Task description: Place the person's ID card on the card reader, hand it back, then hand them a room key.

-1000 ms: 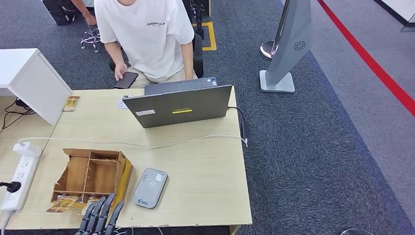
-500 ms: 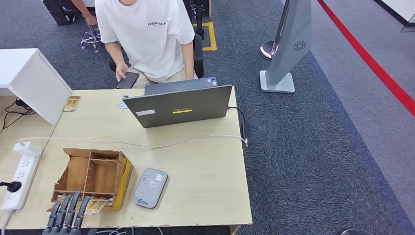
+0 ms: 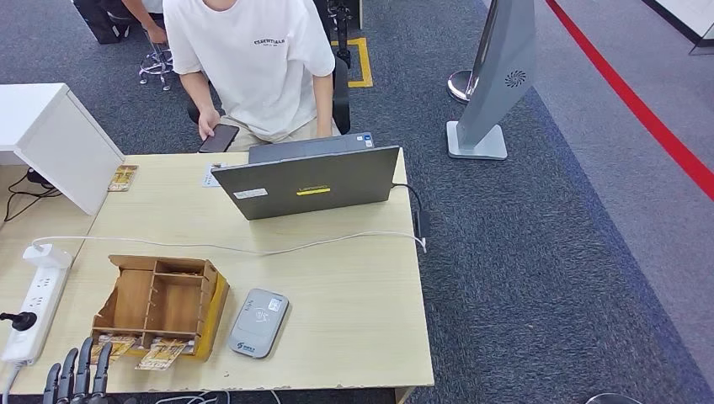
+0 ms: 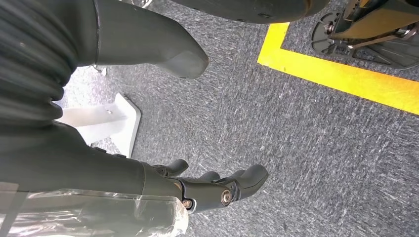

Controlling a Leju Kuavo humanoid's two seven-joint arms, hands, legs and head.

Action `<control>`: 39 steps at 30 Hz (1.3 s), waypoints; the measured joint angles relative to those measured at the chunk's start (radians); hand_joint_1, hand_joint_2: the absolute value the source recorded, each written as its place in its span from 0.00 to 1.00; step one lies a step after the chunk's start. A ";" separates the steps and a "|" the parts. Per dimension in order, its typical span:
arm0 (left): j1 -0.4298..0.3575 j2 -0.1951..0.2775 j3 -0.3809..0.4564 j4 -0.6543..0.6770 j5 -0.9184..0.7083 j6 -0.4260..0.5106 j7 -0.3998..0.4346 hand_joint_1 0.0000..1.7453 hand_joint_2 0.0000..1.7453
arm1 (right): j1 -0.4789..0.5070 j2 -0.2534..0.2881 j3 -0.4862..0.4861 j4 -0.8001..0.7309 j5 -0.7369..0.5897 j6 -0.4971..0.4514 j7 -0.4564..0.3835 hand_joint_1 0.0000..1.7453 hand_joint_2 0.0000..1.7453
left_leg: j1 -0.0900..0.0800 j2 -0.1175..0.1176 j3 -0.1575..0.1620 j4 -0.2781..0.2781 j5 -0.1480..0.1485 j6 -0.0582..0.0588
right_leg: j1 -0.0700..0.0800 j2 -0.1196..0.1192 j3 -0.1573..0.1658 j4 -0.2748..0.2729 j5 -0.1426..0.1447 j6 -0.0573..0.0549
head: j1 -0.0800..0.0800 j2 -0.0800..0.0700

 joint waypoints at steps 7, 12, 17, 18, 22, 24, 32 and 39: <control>-0.014 -0.018 0.032 0.011 -0.008 0.000 -0.043 0.00 1.00 | 0.000 0.000 0.000 0.000 0.006 0.002 0.000 0.00 1.00 | 0.000 0.000 0.000 0.000 0.000 0.000 | 0.000 0.000 0.000 0.000 0.000 0.000 | 0.000 0.000; -0.054 -0.056 0.074 0.015 -0.033 0.000 -0.140 0.00 1.00 | -0.001 0.000 0.004 0.000 0.020 0.006 0.003 0.00 1.00 | 0.000 0.000 0.000 0.000 0.000 0.000 | 0.000 0.000 0.000 0.000 0.000 0.000 | 0.000 0.000; -0.095 -0.087 0.085 0.015 -0.062 0.000 -0.165 0.00 1.00 | -0.002 0.000 0.015 0.000 0.032 0.013 0.003 0.00 1.00 | 0.000 0.000 0.000 0.000 0.001 0.001 | 0.000 0.000 0.000 0.000 0.000 0.000 | 0.000 0.000; -0.100 -0.091 0.085 0.015 -0.065 0.000 -0.166 0.00 1.00 | -0.002 0.000 0.018 0.000 0.033 0.014 0.003 0.00 1.00 | 0.000 0.000 0.000 0.000 0.001 0.001 | 0.000 0.000 0.000 0.000 0.000 0.000 | 0.000 0.000; -0.115 -0.098 0.082 0.016 -0.079 0.000 -0.156 0.00 1.00 | -0.003 0.000 0.026 0.000 0.041 0.015 0.003 0.00 1.00 | 0.000 0.000 0.001 0.000 0.001 0.001 | 0.000 0.000 0.000 0.000 0.000 0.000 | 0.000 0.000; -0.121 -0.099 0.075 0.016 -0.084 0.000 -0.142 0.00 1.00 | -0.004 0.000 0.028 0.000 0.042 0.016 0.003 0.00 1.00 | 0.000 0.000 0.001 0.000 0.001 0.001 | 0.000 0.000 0.000 0.000 0.000 0.000 | 0.000 0.000; -0.128 -0.098 0.039 0.016 -0.087 0.000 -0.116 0.00 1.00 | -0.005 0.000 0.031 0.000 0.044 0.018 0.003 0.00 1.00 | 0.000 0.000 0.001 0.000 0.001 0.001 | 0.000 0.000 0.000 0.000 0.000 0.000 | 0.000 0.000; -0.128 -0.080 -0.005 0.019 -0.087 0.000 -0.069 0.00 1.00 | -0.005 0.000 0.032 0.001 0.050 0.021 0.006 0.00 1.00 | 0.000 0.000 0.001 0.000 0.001 0.000 | 0.000 0.000 0.000 0.000 0.000 0.000 | 0.000 0.000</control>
